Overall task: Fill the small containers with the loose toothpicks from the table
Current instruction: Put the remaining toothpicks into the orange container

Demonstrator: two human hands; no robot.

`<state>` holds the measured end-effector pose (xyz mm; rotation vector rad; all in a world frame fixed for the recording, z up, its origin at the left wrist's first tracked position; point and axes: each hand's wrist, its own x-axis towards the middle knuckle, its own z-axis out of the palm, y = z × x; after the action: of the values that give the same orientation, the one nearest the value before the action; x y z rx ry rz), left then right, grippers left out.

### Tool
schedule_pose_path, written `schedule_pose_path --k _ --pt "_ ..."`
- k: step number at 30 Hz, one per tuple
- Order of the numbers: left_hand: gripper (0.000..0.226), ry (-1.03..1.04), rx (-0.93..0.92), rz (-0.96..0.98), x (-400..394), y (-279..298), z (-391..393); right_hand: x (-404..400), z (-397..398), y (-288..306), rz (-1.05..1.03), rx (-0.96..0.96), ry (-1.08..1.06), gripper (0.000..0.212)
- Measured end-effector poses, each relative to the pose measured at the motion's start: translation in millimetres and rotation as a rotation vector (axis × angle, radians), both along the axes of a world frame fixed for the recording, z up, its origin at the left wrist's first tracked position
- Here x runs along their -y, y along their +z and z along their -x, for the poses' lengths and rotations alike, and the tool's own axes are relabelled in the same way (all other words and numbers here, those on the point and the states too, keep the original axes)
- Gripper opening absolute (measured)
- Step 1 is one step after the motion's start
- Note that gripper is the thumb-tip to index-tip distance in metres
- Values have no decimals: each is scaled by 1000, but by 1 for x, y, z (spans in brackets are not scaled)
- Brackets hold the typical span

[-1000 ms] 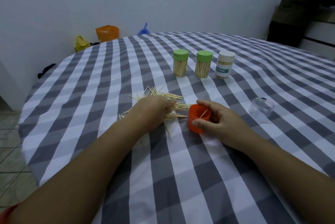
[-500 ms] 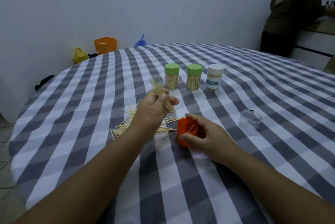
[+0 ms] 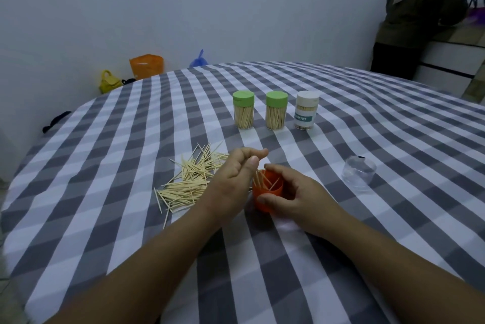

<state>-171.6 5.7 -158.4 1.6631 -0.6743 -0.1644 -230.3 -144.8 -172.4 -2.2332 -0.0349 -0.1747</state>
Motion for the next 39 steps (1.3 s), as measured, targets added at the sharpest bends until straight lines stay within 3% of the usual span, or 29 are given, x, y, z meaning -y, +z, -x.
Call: schedule_pose_path --k 8,13,18,23,26,34,39 --pt "23 -12 12 -111 -9 8 -8 0 1 1 -16 -29 12 68" --pt "26 42 119 -502 -34 8 -31 0 2 1 -13 -43 4 66" --pt "63 2 202 -890 -37 7 -32 -1 2 2 6 -53 -2 65" --pt "72 -88 54 -857 -48 17 -36 -2 3 2 1 -54 -5 65" --pt "78 -150 26 -974 -55 21 -37 -2 2 3 -4 -52 -7 65" --pt "53 39 220 -935 -49 14 -38 -2 4 4 -12 -65 -11 67" --pt "36 169 355 -1049 -43 18 -35 -4 3 6 -7 -68 -15 67"
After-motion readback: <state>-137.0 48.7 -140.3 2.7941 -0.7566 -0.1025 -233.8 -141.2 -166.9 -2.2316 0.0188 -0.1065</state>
